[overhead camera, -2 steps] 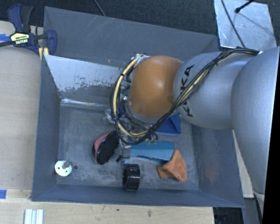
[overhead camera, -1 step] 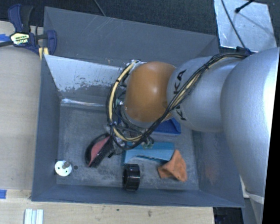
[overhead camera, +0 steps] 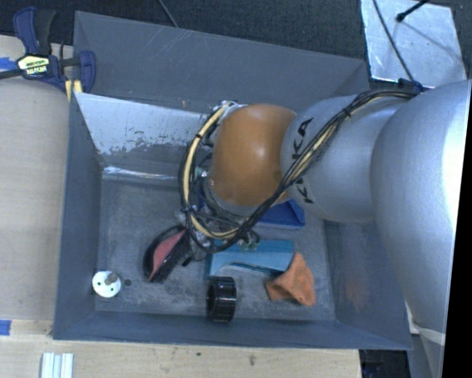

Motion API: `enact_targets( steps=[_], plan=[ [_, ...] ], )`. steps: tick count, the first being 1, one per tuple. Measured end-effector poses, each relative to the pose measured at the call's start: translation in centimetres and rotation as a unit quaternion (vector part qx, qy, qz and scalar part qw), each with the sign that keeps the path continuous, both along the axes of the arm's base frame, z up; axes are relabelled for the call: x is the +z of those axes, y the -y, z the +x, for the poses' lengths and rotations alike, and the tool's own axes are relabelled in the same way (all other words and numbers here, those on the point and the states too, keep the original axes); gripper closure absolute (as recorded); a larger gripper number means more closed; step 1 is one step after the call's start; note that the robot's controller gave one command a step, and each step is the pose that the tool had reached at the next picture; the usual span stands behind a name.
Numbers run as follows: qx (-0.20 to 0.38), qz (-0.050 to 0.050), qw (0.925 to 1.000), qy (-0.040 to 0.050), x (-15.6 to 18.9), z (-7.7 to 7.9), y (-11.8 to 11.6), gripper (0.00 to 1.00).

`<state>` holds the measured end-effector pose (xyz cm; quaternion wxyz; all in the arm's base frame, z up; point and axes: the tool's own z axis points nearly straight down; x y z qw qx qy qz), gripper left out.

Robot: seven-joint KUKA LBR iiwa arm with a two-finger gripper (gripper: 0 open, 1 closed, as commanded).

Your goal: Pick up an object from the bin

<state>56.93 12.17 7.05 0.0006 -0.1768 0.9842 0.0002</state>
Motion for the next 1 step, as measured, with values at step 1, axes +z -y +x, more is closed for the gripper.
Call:
enact_targets(
  steps=[1],
  plan=[
    [0.0,0.0,1.0,-0.0002,0.0,0.0,0.0,1.0]
  ],
)
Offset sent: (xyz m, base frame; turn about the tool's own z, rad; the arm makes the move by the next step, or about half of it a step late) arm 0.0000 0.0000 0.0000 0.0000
